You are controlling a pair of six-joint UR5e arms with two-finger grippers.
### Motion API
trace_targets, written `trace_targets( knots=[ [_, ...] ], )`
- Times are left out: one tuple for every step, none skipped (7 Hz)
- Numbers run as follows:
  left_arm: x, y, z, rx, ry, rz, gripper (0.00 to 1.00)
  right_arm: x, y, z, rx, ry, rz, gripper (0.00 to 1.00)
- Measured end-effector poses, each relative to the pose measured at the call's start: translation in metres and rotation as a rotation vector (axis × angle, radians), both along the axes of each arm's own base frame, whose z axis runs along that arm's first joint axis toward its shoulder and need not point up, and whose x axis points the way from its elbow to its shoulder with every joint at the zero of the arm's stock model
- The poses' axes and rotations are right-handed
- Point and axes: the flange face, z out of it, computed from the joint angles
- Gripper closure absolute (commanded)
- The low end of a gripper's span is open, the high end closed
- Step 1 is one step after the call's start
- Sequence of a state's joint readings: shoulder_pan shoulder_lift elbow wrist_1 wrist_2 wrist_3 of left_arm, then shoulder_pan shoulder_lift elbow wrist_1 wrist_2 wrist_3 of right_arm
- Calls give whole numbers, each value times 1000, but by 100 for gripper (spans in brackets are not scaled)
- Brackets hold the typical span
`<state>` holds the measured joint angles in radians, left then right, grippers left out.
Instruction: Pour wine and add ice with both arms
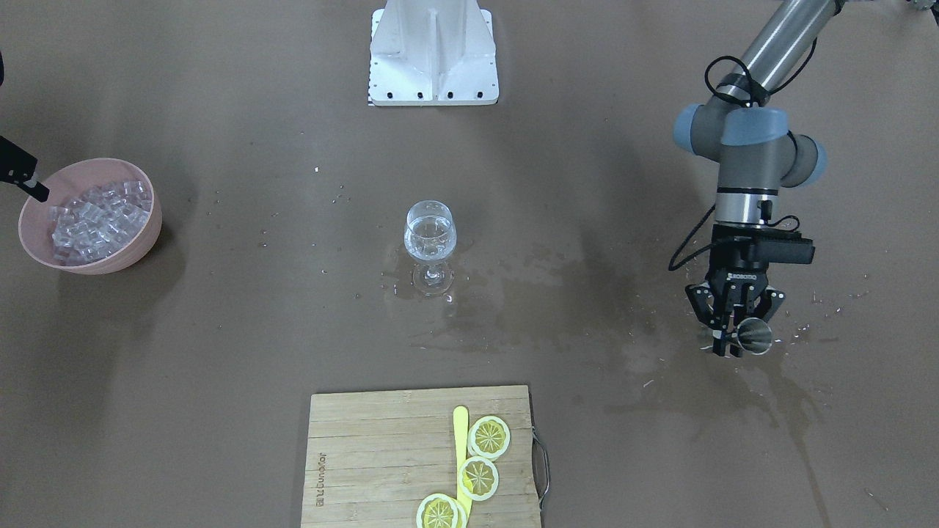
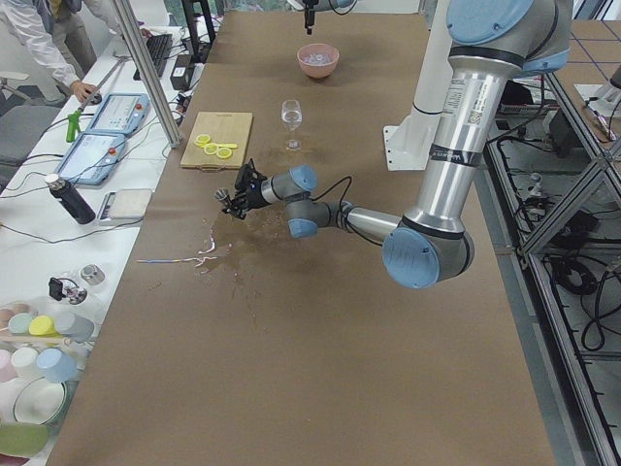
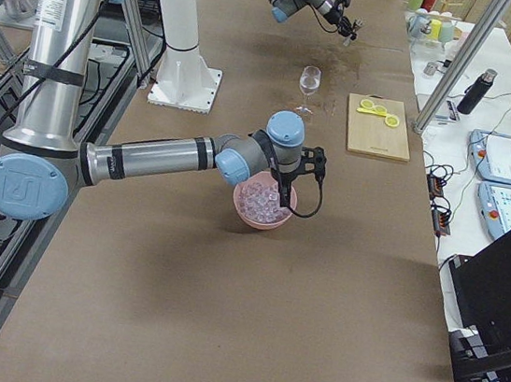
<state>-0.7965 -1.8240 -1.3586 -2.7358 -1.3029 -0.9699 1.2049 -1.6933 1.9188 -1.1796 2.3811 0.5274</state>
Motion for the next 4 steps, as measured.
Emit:
trace_targets(
  knots=[
    [-24,-11,26,-30,-14,-12,100,0,4,-2,2,0,-3,0],
    [-44,-16,51,-58,-43,-28,100,-1,6,-2,2,0,-5,0],
    [-57,-14,77,-81,-78,-35,100,-1,8,-2,2,0,-7,0],
    [-66,-9,95,-96,-99,-40,100,-1,9,-2,1,0,-8,0]
  ],
)
